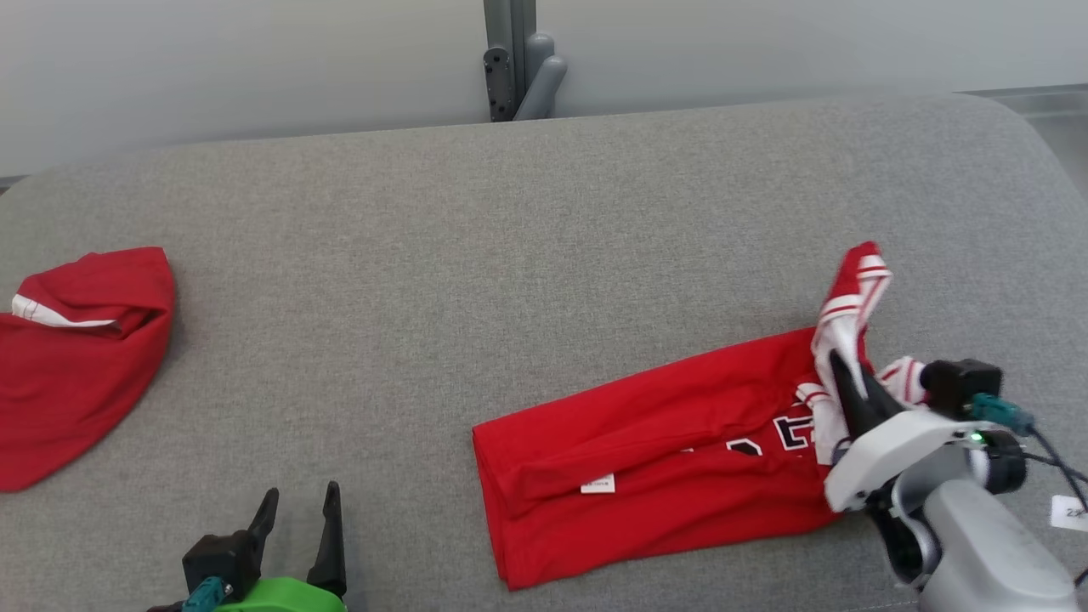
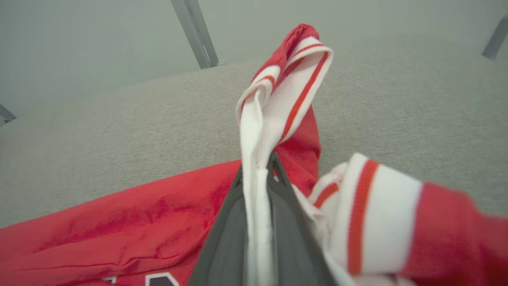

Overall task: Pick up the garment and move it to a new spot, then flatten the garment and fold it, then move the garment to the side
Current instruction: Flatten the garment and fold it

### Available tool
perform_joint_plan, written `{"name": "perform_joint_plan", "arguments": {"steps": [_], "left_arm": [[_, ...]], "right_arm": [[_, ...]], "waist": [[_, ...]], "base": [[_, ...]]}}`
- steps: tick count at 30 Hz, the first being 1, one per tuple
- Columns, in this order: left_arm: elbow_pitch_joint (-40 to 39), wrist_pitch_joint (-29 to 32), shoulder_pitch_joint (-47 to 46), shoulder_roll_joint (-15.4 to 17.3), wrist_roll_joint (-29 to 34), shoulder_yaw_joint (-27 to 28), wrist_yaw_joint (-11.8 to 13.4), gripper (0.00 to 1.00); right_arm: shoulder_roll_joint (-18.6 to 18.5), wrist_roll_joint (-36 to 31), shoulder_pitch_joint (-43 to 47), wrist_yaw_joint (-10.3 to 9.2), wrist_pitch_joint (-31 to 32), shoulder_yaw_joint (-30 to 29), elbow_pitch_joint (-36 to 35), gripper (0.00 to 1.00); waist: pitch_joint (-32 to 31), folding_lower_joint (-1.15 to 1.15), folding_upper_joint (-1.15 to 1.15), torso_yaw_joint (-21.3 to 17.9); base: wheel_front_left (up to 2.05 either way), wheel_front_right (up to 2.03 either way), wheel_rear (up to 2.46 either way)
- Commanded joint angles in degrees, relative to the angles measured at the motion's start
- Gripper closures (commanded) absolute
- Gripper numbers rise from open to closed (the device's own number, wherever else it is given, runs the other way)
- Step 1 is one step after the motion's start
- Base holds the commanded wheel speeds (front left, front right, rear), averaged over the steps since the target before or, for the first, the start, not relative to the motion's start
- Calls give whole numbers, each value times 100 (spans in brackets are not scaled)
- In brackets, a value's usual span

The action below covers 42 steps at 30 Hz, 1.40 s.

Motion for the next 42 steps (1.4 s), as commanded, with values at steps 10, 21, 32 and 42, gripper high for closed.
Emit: {"name": "perform_joint_plan", "arguments": {"steps": [10,21,32,42], "left_arm": [[94,1,18,15,-143,-383,-18,0],[174,1,-7,16,-182,-599,-18,0],[159,2,107,13,-43,-363,-19,0],[55,1,65,15,-88,-205,-11,0]], "right_arm": [[448,320,229,-3,707,2173,-1241,100],[803,579,-217,-2,444,2933,-563,0],[688,1136,-453,-2,-18,2901,-1288,0],[384,779,120,-2,-47,1390,-2108,0]], "waist": [[-85,0,0,129],[-49,0,0,641],[-83,0,0,404],[-130,0,0,121]], "base": [[0,0,0],[0,0,0],[0,0,0],[0,0,0]]}}
